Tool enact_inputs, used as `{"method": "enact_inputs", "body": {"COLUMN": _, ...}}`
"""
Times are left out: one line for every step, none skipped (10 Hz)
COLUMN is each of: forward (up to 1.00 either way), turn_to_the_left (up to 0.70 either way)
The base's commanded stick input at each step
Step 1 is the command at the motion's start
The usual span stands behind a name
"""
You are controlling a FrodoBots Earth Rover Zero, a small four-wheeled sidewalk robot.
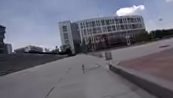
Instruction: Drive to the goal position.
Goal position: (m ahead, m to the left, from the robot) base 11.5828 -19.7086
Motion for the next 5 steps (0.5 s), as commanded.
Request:
{"method": "enact_inputs", "body": {"forward": 0.7, "turn_to_the_left": 0.0}}
{"method": "enact_inputs", "body": {"forward": 0.7, "turn_to_the_left": 0.0}}
{"method": "enact_inputs", "body": {"forward": 0.7, "turn_to_the_left": 0.0}}
{"method": "enact_inputs", "body": {"forward": 0.7, "turn_to_the_left": 0.0}}
{"method": "enact_inputs", "body": {"forward": 0.7, "turn_to_the_left": 0.0}}
